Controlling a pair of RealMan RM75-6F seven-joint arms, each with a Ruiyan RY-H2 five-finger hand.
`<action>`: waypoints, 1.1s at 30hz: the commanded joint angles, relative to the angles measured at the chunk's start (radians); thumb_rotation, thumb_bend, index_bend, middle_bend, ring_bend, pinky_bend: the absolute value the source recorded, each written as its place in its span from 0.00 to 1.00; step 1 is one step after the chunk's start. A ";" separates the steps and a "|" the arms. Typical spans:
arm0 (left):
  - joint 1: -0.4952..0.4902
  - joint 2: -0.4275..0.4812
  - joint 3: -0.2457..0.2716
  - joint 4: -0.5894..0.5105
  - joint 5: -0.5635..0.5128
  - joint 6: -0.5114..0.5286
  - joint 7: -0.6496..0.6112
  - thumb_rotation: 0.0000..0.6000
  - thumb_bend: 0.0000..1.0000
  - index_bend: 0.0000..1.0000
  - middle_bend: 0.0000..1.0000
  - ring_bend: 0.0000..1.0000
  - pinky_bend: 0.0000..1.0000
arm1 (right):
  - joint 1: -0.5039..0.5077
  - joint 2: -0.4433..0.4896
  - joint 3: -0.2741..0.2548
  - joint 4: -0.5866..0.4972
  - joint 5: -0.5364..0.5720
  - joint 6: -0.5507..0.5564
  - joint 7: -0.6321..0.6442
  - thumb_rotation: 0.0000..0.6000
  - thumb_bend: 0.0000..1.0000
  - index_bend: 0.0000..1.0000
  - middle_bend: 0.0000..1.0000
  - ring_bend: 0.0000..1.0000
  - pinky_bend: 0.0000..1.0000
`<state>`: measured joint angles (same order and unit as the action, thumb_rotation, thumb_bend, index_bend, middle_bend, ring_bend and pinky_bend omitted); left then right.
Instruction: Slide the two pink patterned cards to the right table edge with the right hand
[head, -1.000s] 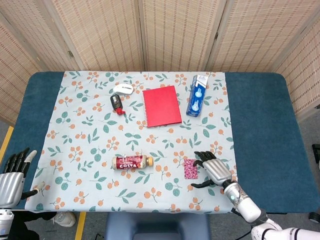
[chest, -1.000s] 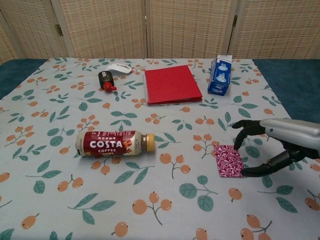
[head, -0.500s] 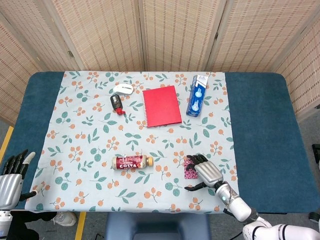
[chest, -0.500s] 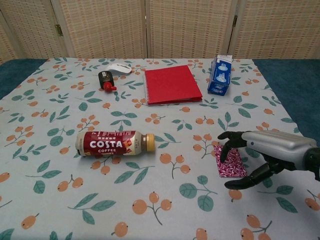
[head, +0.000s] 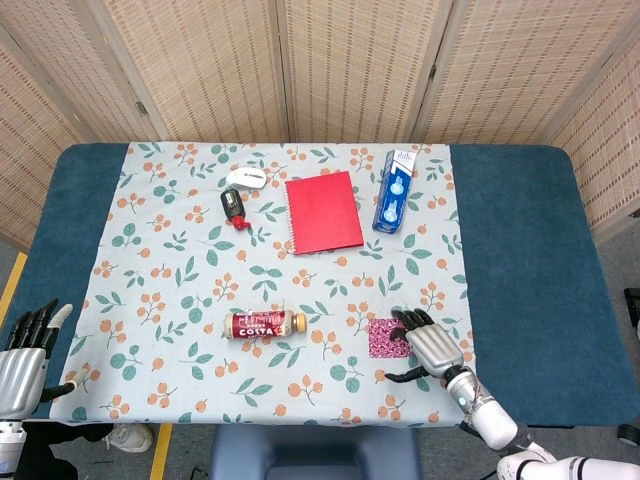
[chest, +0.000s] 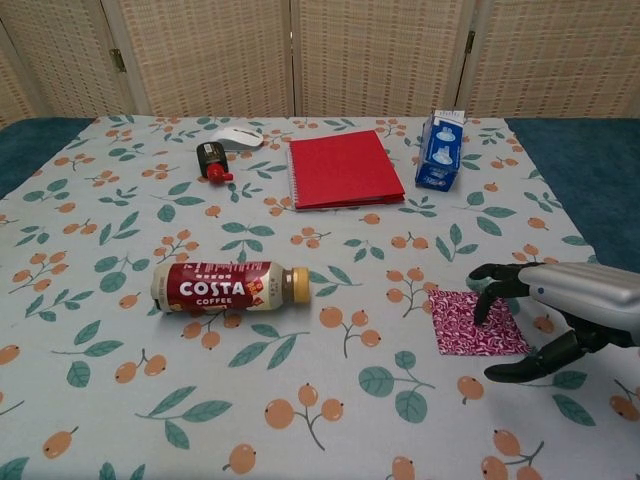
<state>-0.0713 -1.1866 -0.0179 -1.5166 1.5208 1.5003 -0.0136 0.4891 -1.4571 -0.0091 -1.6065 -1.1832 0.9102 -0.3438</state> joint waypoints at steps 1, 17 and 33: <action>0.000 0.001 0.001 -0.001 0.000 0.000 0.001 1.00 0.25 0.10 0.00 0.08 0.00 | -0.014 0.017 -0.011 -0.008 0.011 0.017 -0.010 0.45 0.18 0.30 0.06 0.00 0.00; 0.000 -0.002 0.003 -0.001 0.010 0.002 -0.003 1.00 0.25 0.10 0.00 0.08 0.00 | -0.062 0.079 -0.023 -0.045 0.006 0.094 -0.001 0.45 0.18 0.30 0.06 0.00 0.00; 0.007 -0.003 0.005 0.009 0.000 0.000 -0.012 1.00 0.25 0.11 0.00 0.08 0.00 | -0.014 0.013 0.008 0.011 0.035 0.034 -0.014 0.45 0.18 0.30 0.06 0.00 0.00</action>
<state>-0.0642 -1.1895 -0.0125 -1.5082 1.5210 1.5006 -0.0249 0.4756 -1.4436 -0.0009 -1.5967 -1.1506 0.9435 -0.3565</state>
